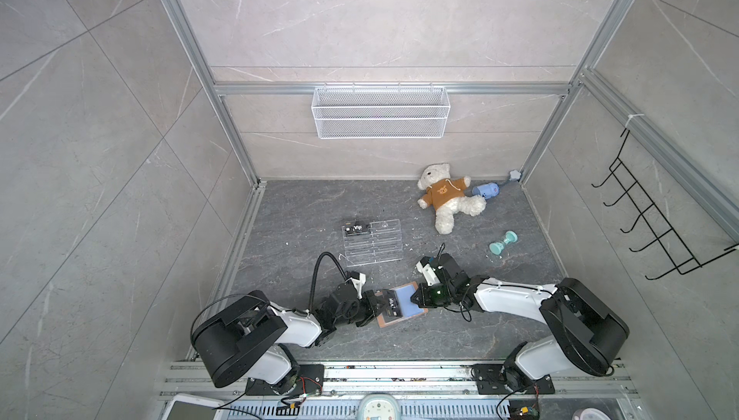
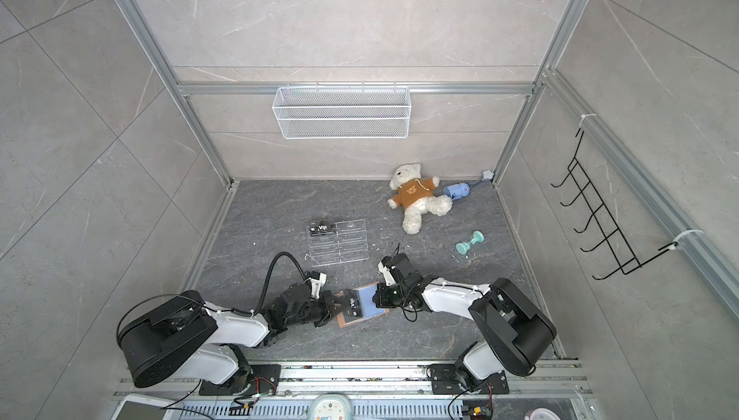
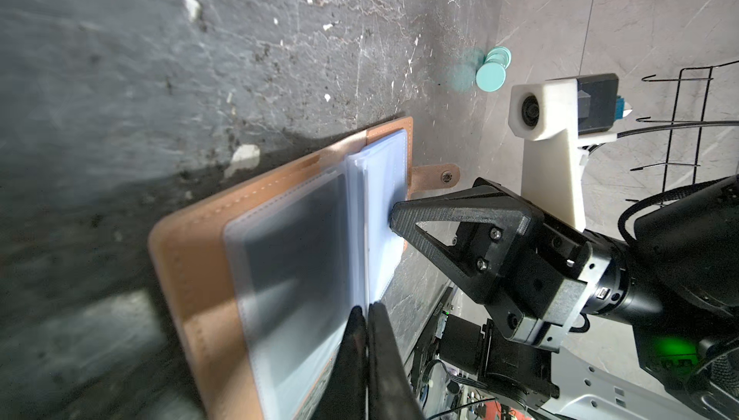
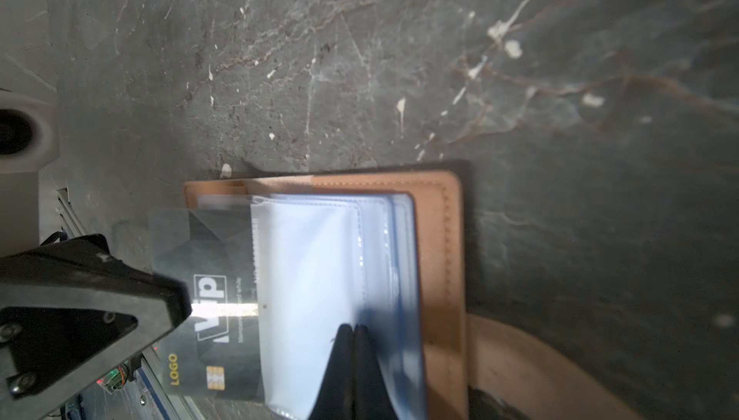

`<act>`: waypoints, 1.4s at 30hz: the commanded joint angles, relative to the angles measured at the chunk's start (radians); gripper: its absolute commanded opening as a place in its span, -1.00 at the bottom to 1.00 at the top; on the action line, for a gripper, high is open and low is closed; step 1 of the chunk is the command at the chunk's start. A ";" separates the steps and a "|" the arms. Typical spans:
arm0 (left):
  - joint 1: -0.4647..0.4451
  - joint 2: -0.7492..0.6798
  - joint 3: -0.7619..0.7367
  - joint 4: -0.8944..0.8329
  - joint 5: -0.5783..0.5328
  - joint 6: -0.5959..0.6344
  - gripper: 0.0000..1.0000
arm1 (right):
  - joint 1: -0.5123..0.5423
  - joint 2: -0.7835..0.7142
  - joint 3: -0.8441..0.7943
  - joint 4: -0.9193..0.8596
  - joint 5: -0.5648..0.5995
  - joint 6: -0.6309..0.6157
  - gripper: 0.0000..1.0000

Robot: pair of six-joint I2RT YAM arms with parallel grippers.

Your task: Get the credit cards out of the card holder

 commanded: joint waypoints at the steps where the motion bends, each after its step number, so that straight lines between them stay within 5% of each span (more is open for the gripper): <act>1: 0.011 -0.055 0.002 -0.097 0.006 0.064 -1.00 | 0.000 -0.014 -0.015 -0.052 0.009 -0.023 -1.00; 36: 0.054 -0.259 0.120 -0.475 0.069 0.246 -1.00 | 0.000 -0.091 0.057 -0.162 0.048 -0.011 -1.00; 42: 0.054 -0.291 0.148 -0.546 0.066 0.287 -1.00 | 0.000 -0.123 0.071 -0.187 0.062 -0.022 -0.85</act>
